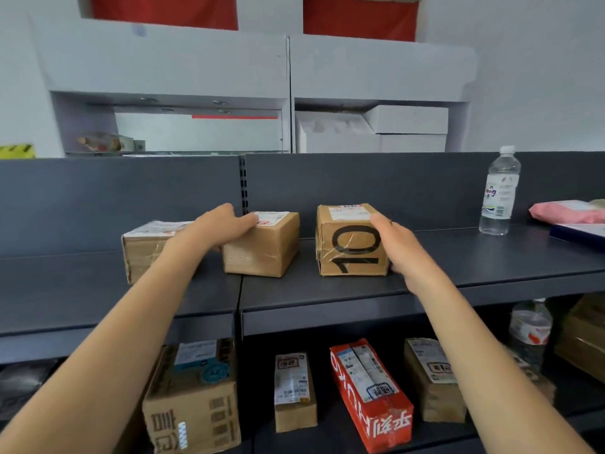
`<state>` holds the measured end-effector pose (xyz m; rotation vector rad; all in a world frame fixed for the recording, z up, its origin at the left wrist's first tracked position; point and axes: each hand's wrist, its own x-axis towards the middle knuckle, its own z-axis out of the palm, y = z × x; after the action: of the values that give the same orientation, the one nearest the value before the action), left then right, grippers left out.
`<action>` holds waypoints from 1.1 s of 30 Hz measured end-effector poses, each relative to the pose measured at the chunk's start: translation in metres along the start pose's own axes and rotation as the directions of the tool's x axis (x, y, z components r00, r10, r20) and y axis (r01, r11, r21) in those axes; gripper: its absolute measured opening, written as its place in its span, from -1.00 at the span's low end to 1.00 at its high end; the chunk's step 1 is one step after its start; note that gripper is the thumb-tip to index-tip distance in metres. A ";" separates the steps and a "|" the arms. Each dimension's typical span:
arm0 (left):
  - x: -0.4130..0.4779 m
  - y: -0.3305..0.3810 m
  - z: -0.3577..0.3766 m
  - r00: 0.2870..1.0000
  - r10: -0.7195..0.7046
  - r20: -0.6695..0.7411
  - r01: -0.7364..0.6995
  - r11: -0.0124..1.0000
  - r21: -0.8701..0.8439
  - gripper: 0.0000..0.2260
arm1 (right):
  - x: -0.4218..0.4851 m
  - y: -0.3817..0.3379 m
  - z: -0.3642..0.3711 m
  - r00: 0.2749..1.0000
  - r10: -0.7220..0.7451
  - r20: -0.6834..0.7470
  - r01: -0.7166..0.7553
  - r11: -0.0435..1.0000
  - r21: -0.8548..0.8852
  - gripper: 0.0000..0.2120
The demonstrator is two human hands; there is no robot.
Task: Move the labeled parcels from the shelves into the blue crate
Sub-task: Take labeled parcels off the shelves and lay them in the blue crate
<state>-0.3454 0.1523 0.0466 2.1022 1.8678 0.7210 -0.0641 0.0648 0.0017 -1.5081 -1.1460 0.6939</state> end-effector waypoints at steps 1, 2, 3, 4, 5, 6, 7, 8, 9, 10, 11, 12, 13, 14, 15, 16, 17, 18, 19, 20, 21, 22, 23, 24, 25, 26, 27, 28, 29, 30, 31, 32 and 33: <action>-0.002 0.003 0.001 0.999 -0.003 0.033 0.005 0.997 -0.079 -0.44 | 0.003 0.000 0.000 1.000 0.004 0.025 -0.005 1.000 0.029 -0.44; -0.006 0.005 0.002 0.998 -0.009 0.063 0.019 0.987 -0.159 -0.47 | 0.005 0.000 0.000 0.999 0.001 0.043 -0.003 0.999 0.048 -0.48; -0.011 0.008 0.004 0.995 -0.025 0.093 0.046 0.973 -0.228 -0.48 | 0.005 0.001 0.000 0.998 -0.009 0.063 0.004 0.998 0.066 -0.51; -0.015 0.008 0.007 0.992 -0.047 0.118 0.079 0.954 -0.290 -0.45 | 0.004 0.002 0.000 0.996 -0.021 0.086 0.014 0.997 0.078 -0.55; -0.021 0.011 0.010 0.990 -0.063 0.129 0.104 0.933 -0.344 -0.43 | 0.001 0.002 0.000 0.994 -0.038 0.106 0.029 0.996 0.087 -0.59; -0.028 0.013 0.013 0.990 -0.071 0.124 0.114 0.916 -0.385 -0.43 | -0.002 0.002 -0.001 0.991 -0.061 0.122 0.049 0.994 0.097 -0.63; -0.035 0.018 0.017 0.992 -0.071 0.099 0.106 0.904 -0.413 -0.45 | -0.006 0.002 -0.002 0.987 -0.089 0.136 0.074 0.991 0.112 -0.65; -0.045 0.025 0.020 0.996 -0.065 0.059 0.084 0.901 -0.425 -0.47 | -0.011 0.003 -0.006 0.981 -0.123 0.151 0.103 0.985 0.136 -0.66; -0.053 0.030 0.023 0.999 -0.052 0.010 0.052 0.903 -0.427 -0.47 | -0.017 0.003 -0.007 0.974 -0.165 0.157 0.139 0.977 0.164 -0.67; -0.061 0.034 0.025 0.998 -0.029 -0.052 0.005 0.907 -0.421 -0.45 | -0.022 0.004 -0.006 0.965 -0.214 0.154 0.183 0.964 0.194 -0.66; -0.070 0.038 0.027 0.992 -0.003 -0.124 -0.048 0.911 -0.409 -0.42 | -0.028 0.006 -0.008 0.954 -0.263 0.145 0.227 0.947 0.227 -0.64; -0.080 0.043 0.029 0.980 0.022 -0.196 -0.102 0.907 -0.408 -0.37 | -0.035 0.009 -0.012 0.943 -0.303 0.137 0.262 0.930 0.257 -0.63; -0.091 0.046 0.030 0.966 0.044 -0.256 -0.153 0.893 -0.424 -0.33 | -0.042 0.012 -0.015 0.934 -0.333 0.131 0.286 0.914 0.287 -0.61; -0.103 0.050 0.030 0.952 0.068 -0.297 -0.203 0.868 -0.453 -0.32 | -0.047 0.016 -0.019 0.928 -0.352 0.123 0.300 0.900 0.316 -0.59; -0.117 0.054 0.030 0.941 0.105 -0.322 -0.258 0.837 -0.483 -0.34 | -0.053 0.021 -0.022 0.924 -0.365 0.115 0.306 0.885 0.351 -0.56; -0.131 0.058 0.031 0.933 0.140 -0.331 -0.300 0.810 -0.504 -0.38 | -0.058 0.027 -0.026 0.924 -0.369 0.104 0.305 0.871 0.386 -0.52; -0.144 0.060 0.032 0.928 0.162 -0.336 -0.326 0.789 -0.521 -0.39 | -0.064 0.031 -0.030 0.922 -0.377 0.092 0.308 0.855 0.418 -0.48; -0.156 0.062 0.033 0.923 0.169 -0.346 -0.342 0.773 -0.534 -0.38 | -0.070 0.035 -0.032 0.916 -0.392 0.087 0.314 0.836 0.451 -0.45; -0.169 0.060 0.034 0.919 0.160 -0.360 -0.346 0.764 -0.544 -0.36 | -0.077 0.038 -0.033 0.906 -0.414 0.092 0.325 0.817 0.477 -0.43; -0.182 0.057 0.035 0.915 0.146 -0.376 -0.347 0.760 -0.550 -0.34 | -0.083 0.040 -0.032 0.891 -0.443 0.103 0.338 0.796 0.501 -0.42; -0.194 0.053 0.036 0.910 0.126 -0.395 -0.344 0.762 -0.549 -0.33 | -0.090 0.041 -0.030 0.871 -0.476 0.116 0.355 0.777 0.520 -0.40; -0.206 0.047 0.036 0.906 0.096 -0.413 -0.330 0.769 -0.547 -0.32 | -0.097 0.041 -0.025 0.852 -0.507 0.133 0.369 0.760 0.534 -0.39; -0.218 0.039 0.034 0.900 0.056 -0.432 -0.309 0.782 -0.542 -0.31 | -0.103 0.040 -0.018 0.832 -0.532 0.156 0.377 0.749 0.544 -0.38; -0.232 0.031 0.031 0.891 0.015 -0.453 -0.284 0.797 -0.533 -0.31 | -0.111 0.038 -0.008 0.812 -0.553 0.187 0.376 0.741 0.556 -0.37; -0.248 0.021 0.026 0.878 -0.028 -0.477 -0.260 0.811 -0.525 -0.32 | -0.119 0.035 0.004 0.788 -0.572 0.227 0.370 0.735 0.568 -0.37; -0.264 0.010 0.020 0.862 -0.074 -0.502 -0.234 0.819 -0.523 -0.33 | -0.128 0.032 0.018 0.757 -0.594 0.273 0.360 0.728 0.584 -0.37; -0.281 -0.003 0.012 0.841 -0.125 -0.526 -0.207 0.825 -0.526 -0.34 | -0.138 0.030 0.033 0.719 -0.616 0.322 0.351 0.721 0.597 -0.37; -0.298 -0.016 0.004 0.818 -0.176 -0.548 -0.178 0.828 -0.531 -0.34 | -0.150 0.027 0.049 0.678 -0.634 0.371 0.341 0.719 0.606 -0.36; -0.317 -0.031 -0.003 0.792 -0.228 -0.566 -0.143 0.832 -0.536 -0.33 | -0.162 0.024 0.066 0.638 -0.646 0.419 0.327 0.720 0.612 -0.37; -0.335 -0.044 -0.010 0.767 -0.278 -0.579 -0.109 0.832 -0.543 -0.32 | -0.175 0.023 0.083 0.600 -0.651 0.465 0.305 0.723 0.620 -0.37; -0.355 -0.058 -0.014 0.739 -0.328 -0.589 -0.073 0.830 -0.553 -0.32 | -0.189 0.022 0.101 0.562 -0.653 0.508 0.278 0.728 0.627 -0.37; -0.374 -0.073 -0.017 0.707 -0.381 -0.596 -0.032 0.825 -0.564 -0.31 | -0.204 0.022 0.119 0.523 -0.652 0.549 0.256 0.735 0.628 -0.37; -0.394 -0.088 -0.019 0.672 -0.432 -0.601 0.010 0.817 -0.576 -0.30 | -0.220 0.023 0.138 0.484 -0.646 0.590 0.236 0.746 0.623 -0.37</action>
<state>-0.4553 -0.2215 -0.0602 1.2468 1.8661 1.9415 -0.2601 -0.0823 -0.0882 -0.3528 -1.7910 1.1976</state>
